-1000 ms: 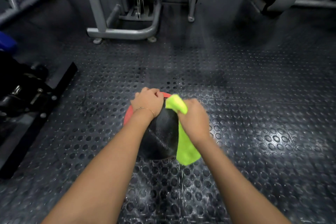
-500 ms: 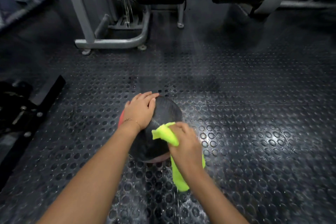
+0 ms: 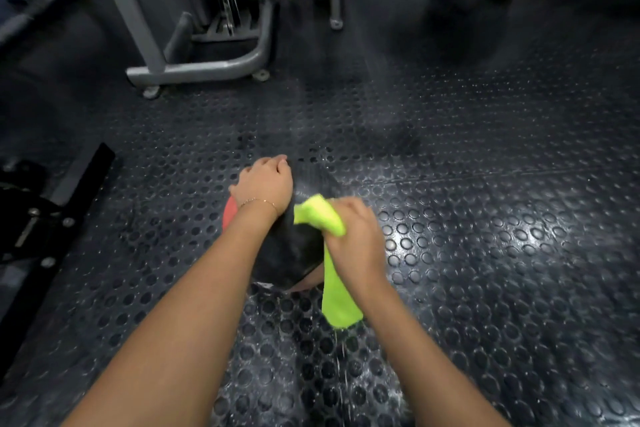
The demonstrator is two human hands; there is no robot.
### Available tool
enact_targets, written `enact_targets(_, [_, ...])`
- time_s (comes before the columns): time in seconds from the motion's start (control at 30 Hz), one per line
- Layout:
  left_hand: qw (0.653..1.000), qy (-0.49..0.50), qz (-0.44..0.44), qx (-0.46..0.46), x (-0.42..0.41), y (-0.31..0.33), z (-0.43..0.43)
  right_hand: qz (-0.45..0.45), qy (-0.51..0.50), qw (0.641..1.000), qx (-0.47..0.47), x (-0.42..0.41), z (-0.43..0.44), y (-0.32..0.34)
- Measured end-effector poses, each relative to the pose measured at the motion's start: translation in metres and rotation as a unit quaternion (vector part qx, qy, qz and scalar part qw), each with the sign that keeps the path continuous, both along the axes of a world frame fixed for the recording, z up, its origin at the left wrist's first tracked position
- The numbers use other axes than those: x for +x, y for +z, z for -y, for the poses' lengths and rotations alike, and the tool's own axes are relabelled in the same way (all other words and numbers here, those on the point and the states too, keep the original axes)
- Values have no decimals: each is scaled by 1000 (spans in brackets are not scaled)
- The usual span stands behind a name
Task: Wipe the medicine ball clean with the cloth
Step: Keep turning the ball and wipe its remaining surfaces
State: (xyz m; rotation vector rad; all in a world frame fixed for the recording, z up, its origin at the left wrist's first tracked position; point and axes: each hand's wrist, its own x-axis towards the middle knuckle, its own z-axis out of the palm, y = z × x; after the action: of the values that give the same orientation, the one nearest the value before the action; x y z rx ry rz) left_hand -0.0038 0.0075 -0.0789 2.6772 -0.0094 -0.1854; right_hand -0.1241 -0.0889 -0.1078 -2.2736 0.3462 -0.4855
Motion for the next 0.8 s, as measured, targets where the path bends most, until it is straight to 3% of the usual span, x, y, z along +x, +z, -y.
enact_targets(0.1, [999, 50, -14, 15, -2, 0, 5, -6, -46, 999, -28, 9, -1, 4])
enact_targets(0.23, [997, 67, -23, 1, 4, 2, 3, 85, 105, 978, -160, -37, -30, -27])
enact_targets(0.3, [998, 64, -19, -3, 5, 2, 2, 105, 132, 966, -196, -40, -25, -30])
enact_targets(0.5, [997, 70, -12, -5, -1, 2, 4, 63, -10, 996, -57, 0, -18, -7])
enact_targets(0.63, [999, 46, 5, -28, -7, 2, -6, 91, 45, 992, -70, -20, -18, -17])
enact_targets(0.77, [999, 30, 30, -25, -26, 3, -8, 20, -66, 989, 128, -1, -6, -13])
enact_targets(0.8, [999, 32, 33, -25, -31, 3, -8, 10, -87, 986, 139, -2, -7, -13])
